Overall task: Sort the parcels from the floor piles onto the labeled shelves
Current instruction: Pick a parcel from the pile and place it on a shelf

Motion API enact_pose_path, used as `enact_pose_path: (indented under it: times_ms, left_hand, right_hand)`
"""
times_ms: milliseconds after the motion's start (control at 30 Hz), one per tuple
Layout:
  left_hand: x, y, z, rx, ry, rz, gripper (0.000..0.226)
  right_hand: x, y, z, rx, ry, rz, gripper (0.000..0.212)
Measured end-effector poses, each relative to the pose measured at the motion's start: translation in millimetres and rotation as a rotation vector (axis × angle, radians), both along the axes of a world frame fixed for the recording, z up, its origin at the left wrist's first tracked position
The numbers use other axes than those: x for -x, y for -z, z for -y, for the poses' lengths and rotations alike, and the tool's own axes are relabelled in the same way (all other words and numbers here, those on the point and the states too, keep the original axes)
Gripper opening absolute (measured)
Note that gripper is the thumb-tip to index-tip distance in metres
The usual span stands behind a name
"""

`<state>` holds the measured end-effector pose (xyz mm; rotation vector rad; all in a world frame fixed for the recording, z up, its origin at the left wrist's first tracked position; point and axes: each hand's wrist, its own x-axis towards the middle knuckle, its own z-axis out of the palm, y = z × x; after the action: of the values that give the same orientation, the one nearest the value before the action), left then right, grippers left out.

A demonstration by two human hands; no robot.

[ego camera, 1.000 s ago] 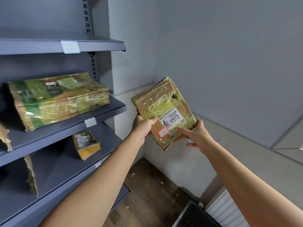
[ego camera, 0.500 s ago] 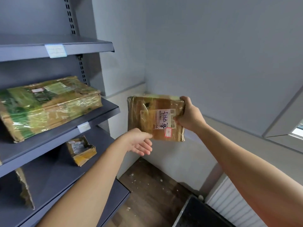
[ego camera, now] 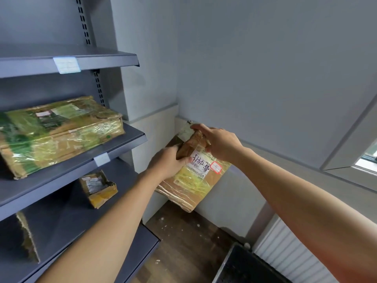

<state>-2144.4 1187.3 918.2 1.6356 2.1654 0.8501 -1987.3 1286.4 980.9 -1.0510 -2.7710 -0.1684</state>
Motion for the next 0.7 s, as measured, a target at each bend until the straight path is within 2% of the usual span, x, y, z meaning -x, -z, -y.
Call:
enact_pose_path:
  times_ms: [100, 233, 300, 400, 500, 700]
  left_hand:
    - [-3.1, -1.2, 5.1, -0.070, -0.085, -0.009, 0.038]
    - [-0.5, -3.1, 12.6, -0.131, -0.203, 0.115, 0.032]
    - [-0.8, -4.4, 15.7, -0.166, -0.263, 0.163, 0.027]
    - [-7.1, -14.3, 20.1, -0.174, -0.333, 0.105, 0.034]
    - [-17.1, -25.3, 25.1, -0.189, -0.389, 0.112, 0.033]
    - [-46.1, -33.8, 30.1, -0.248, -0.513, 0.188, 0.032]
  right_hand:
    - [2.6, -2.3, 1.1, 0.021, -0.014, -0.060, 0.065]
    - [6.1, 0.4, -7.6, 0.224, -0.003, -0.374, 0.055]
    - [3.4, 2.4, -10.5, 0.218, -0.002, -0.364, 0.051]
    - [-6.6, 5.9, -10.9, 0.162, 0.006, -0.332, 0.048]
    - [-16.7, 6.9, -14.5, 0.223, -0.005, -0.386, 0.044]
    - [-47.4, 8.4, -21.0, 0.376, -0.029, -0.584, 0.060]
